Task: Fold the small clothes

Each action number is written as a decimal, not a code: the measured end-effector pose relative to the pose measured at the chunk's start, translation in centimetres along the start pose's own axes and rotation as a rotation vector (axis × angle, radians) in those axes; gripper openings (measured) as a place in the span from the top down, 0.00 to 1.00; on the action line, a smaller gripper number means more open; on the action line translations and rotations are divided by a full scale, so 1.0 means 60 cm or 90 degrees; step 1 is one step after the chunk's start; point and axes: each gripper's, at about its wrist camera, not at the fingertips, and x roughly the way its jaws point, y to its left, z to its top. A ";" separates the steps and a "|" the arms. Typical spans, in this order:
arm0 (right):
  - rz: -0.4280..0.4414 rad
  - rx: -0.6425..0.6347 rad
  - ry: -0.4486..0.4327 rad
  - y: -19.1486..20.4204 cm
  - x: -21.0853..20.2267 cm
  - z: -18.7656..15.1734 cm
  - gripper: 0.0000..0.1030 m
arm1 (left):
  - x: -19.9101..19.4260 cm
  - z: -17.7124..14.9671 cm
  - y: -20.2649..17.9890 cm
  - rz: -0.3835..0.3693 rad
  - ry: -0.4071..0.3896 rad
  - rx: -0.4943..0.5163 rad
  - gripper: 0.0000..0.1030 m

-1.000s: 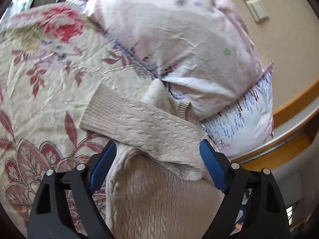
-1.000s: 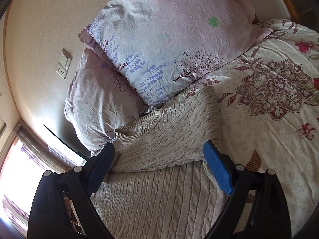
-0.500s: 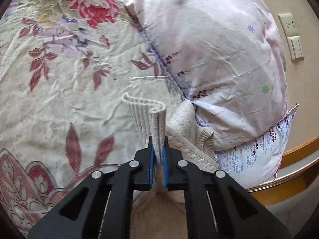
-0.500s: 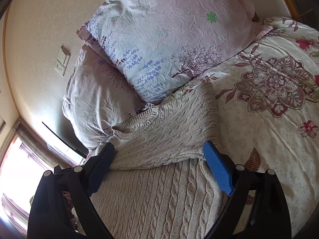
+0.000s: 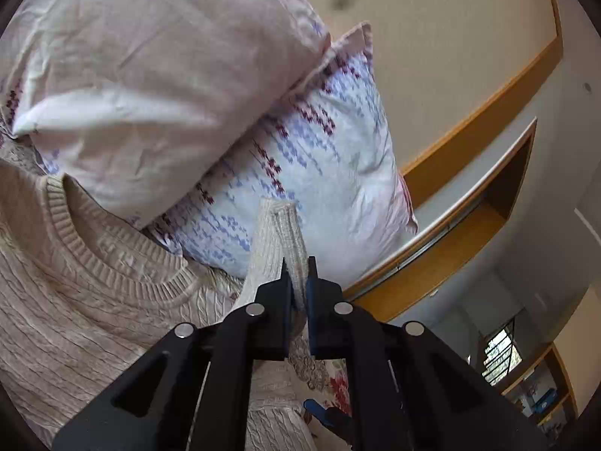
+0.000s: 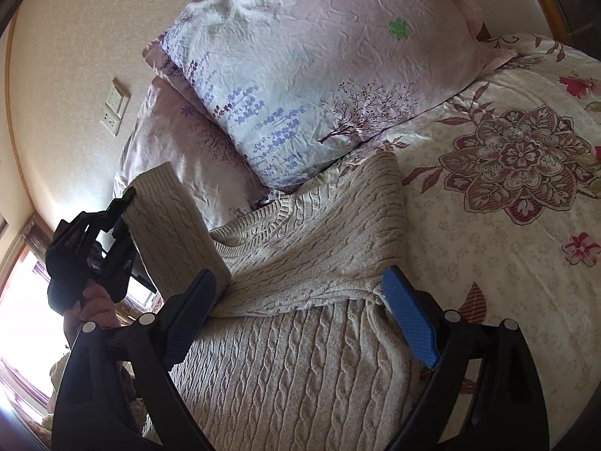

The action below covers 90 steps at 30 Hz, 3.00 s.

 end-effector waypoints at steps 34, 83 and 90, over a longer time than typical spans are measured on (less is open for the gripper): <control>-0.184 -0.222 0.219 0.057 0.082 0.016 0.69 | -0.149 0.101 0.256 0.456 0.217 0.150 0.45; -0.186 -0.092 0.152 0.012 0.085 0.055 0.43 | -0.279 0.026 0.178 0.437 0.195 0.370 0.29; -0.182 -0.095 0.157 0.020 0.093 0.053 0.43 | -0.231 -0.067 0.171 0.575 0.301 0.569 0.30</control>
